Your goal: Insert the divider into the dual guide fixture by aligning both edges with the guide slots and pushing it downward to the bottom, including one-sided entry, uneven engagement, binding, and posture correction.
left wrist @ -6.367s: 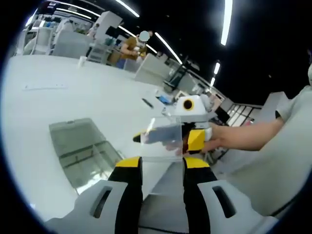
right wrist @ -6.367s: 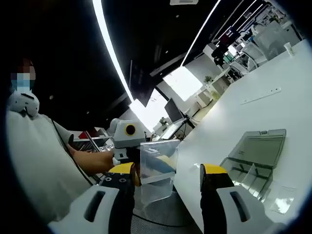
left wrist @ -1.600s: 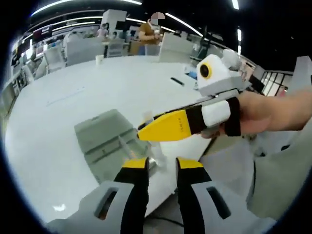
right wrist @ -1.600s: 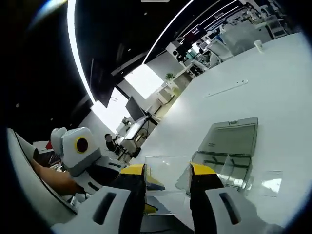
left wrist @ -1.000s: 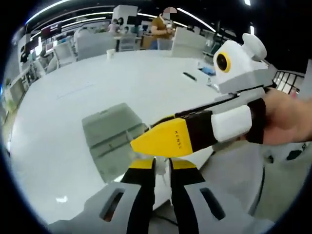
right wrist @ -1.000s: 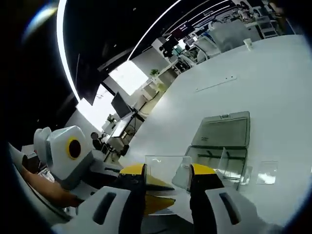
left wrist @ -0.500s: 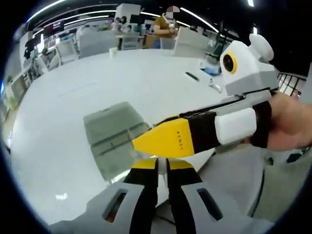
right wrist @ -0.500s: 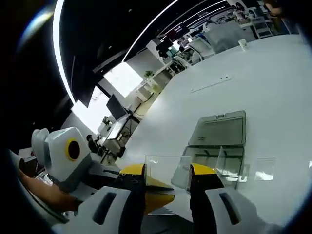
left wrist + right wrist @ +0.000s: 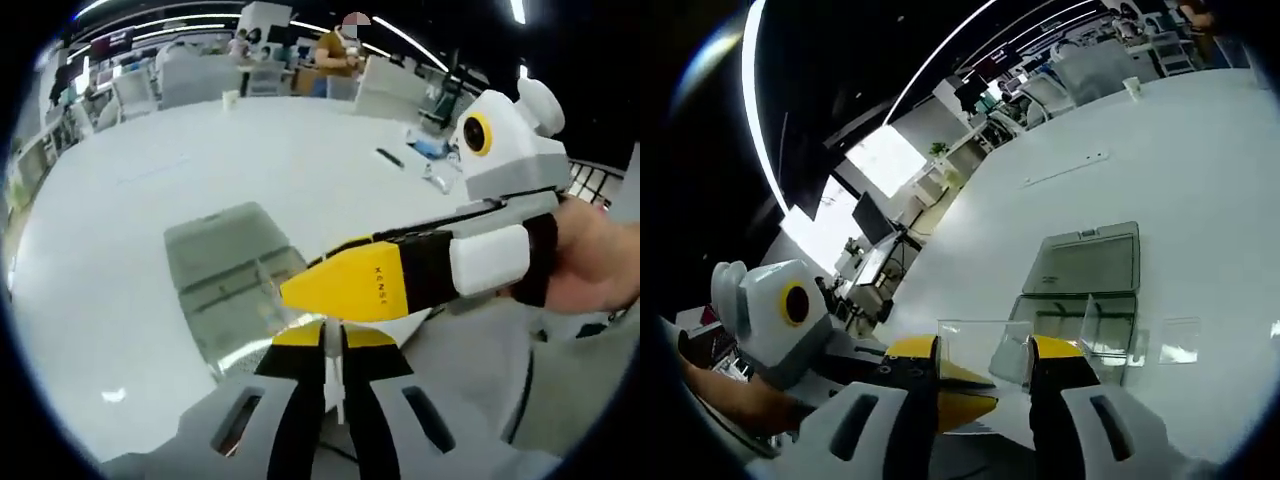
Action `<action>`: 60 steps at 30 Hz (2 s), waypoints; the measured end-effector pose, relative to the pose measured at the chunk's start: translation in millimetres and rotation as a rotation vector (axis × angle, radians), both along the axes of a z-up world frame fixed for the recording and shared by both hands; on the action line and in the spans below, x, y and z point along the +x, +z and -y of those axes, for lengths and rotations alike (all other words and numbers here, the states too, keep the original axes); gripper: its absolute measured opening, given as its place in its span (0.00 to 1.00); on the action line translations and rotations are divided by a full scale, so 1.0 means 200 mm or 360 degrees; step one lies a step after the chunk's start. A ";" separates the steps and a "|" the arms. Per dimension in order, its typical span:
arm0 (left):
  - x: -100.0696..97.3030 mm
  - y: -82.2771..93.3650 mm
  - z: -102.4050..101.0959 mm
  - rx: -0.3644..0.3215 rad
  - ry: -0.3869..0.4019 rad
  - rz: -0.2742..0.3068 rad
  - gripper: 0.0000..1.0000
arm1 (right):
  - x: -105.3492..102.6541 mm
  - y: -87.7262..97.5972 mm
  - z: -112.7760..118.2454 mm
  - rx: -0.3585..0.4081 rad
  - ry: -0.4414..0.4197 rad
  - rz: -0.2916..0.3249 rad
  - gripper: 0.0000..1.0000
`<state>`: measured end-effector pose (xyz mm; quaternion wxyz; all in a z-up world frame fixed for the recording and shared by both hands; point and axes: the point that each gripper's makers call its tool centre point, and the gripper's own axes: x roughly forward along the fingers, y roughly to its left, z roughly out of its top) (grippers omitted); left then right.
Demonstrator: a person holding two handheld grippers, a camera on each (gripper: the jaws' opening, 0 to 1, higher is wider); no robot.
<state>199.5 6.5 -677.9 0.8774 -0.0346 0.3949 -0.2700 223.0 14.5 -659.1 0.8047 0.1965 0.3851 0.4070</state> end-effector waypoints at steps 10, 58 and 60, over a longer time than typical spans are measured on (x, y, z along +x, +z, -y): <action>-0.01 0.00 0.02 0.0001 -0.0017 -0.0017 0.02 | 0.00 0.00 0.01 0.0004 -0.0003 -0.0008 0.31; -0.01 0.01 -0.14 -0.0171 0.0072 -0.0425 0.02 | -0.19 0.09 0.06 0.0082 0.0386 0.0399 0.55; -0.01 0.00 -0.15 -0.0164 0.0081 -0.0446 0.02 | -0.21 0.09 0.06 0.0070 0.0414 0.0427 0.55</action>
